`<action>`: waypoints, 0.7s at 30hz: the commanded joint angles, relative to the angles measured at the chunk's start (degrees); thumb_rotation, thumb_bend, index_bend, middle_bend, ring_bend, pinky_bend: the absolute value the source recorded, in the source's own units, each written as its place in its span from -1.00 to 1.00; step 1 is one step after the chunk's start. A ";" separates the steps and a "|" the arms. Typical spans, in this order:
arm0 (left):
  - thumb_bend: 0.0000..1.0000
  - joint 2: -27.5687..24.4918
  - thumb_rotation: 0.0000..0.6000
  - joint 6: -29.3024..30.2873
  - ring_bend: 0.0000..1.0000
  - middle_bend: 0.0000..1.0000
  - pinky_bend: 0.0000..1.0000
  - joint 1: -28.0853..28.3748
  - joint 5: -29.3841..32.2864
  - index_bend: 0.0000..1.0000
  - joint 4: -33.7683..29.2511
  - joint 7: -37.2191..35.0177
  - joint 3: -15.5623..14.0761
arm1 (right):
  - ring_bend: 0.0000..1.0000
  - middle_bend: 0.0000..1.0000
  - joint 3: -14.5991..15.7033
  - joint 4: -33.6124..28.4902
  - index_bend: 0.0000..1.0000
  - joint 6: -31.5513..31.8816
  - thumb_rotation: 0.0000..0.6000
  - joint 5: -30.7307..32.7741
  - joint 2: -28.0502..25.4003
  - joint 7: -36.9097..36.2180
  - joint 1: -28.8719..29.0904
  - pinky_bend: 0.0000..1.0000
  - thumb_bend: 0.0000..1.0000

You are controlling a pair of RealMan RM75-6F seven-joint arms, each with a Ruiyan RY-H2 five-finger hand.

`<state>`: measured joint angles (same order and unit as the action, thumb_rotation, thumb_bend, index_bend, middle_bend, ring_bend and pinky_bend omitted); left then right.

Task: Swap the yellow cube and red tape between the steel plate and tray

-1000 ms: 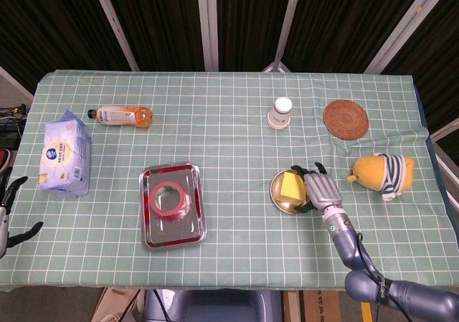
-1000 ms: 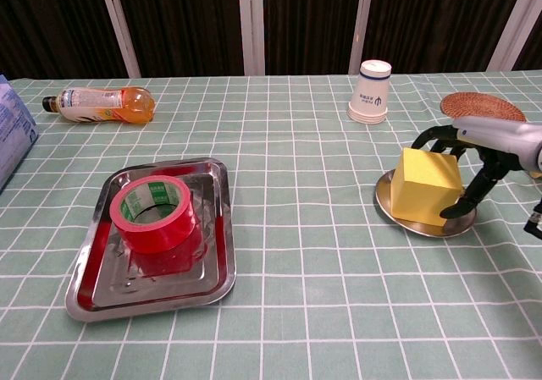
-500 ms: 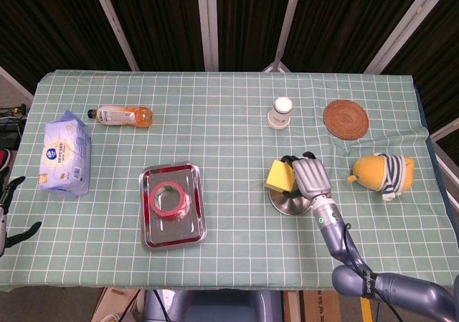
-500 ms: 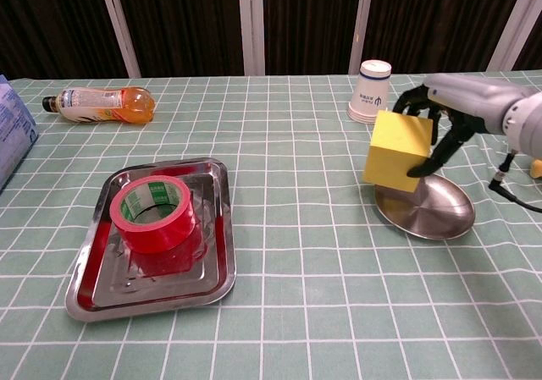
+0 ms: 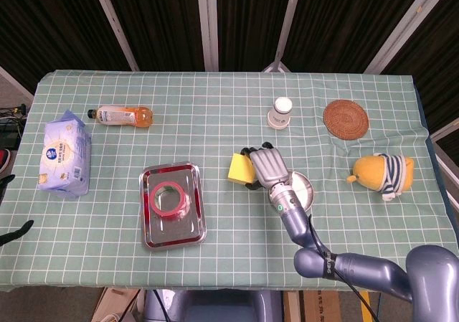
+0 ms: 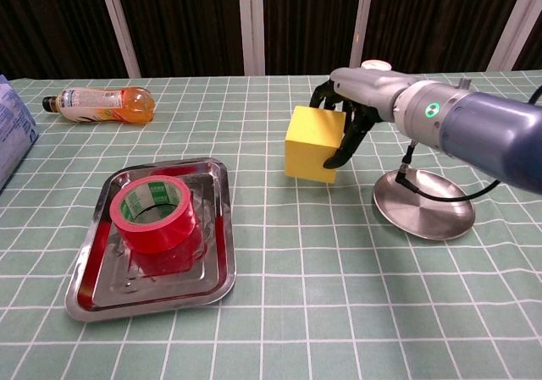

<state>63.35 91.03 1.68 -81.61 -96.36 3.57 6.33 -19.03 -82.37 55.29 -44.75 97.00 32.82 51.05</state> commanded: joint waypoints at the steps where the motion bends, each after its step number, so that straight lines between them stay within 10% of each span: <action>1: -0.67 -0.50 1.00 0.55 -1.00 -1.00 -0.82 -0.41 0.33 -0.66 0.06 -1.12 0.31 | -0.54 -0.51 0.41 3.93 -0.56 -2.87 1.00 1.23 2.47 -1.34 1.56 -0.92 -0.66; 6: -0.67 -0.67 1.00 -0.07 -1.00 -1.00 -0.81 -0.18 -0.02 -0.66 0.36 -1.55 0.08 | -0.99 -0.96 2.16 4.08 -0.98 -5.16 1.00 2.55 1.32 0.03 2.30 -1.00 -0.94; 14: -0.67 0.20 1.00 0.59 -1.00 -1.00 -0.82 0.60 -4.41 -0.66 1.42 -2.91 -0.84 | -1.00 -1.00 5.07 -17.60 -1.00 7.06 1.00 1.78 -14.43 5.18 -4.06 -1.00 -0.96; 21: -0.68 0.11 1.00 -3.81 -1.00 -1.00 -0.83 2.90 -6.11 -0.66 0.31 -2.71 -2.17 | -1.00 -1.00 13.15 -27.43 -1.00 19.24 1.00 -13.42 -27.61 -6.85 -18.72 -1.00 -0.96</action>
<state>63.58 88.85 3.59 -87.58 -95.47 0.71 4.44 -10.94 -105.53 69.04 -50.32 75.46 32.18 39.97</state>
